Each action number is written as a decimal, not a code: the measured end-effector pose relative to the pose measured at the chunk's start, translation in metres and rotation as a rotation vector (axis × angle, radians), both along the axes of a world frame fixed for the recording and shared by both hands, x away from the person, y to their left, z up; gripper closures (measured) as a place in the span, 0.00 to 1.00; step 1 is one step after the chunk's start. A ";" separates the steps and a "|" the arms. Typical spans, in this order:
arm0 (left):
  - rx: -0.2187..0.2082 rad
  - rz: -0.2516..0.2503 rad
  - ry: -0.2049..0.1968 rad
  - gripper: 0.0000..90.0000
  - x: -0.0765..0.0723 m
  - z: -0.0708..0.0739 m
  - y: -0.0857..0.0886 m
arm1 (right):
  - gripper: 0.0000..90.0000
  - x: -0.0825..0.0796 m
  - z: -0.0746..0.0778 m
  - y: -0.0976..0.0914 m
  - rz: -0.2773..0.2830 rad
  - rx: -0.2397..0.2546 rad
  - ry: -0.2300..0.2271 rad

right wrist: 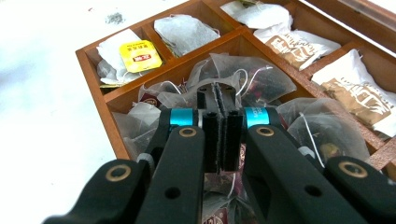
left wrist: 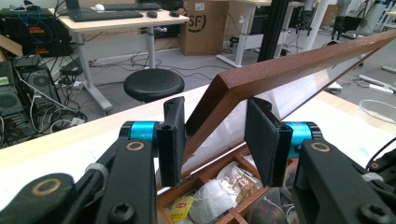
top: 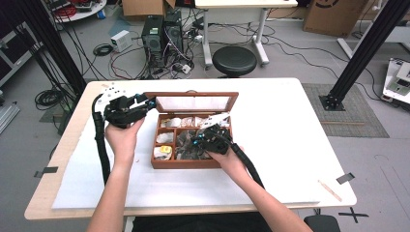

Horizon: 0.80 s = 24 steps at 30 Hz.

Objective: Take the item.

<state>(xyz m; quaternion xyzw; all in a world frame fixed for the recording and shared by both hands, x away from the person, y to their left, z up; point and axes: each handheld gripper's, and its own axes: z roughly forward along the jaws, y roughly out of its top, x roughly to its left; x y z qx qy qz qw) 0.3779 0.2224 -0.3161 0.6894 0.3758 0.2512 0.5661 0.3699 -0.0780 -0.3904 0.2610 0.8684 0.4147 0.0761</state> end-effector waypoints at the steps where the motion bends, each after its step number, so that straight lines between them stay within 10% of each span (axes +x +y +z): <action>1: -0.001 0.000 0.000 0.65 0.000 0.000 0.000 | 1.00 0.000 0.000 0.000 0.000 0.002 0.001; 24: -0.002 0.000 0.001 0.65 0.001 -0.001 0.000 | 1.00 -0.011 0.027 -0.015 0.016 0.091 -0.072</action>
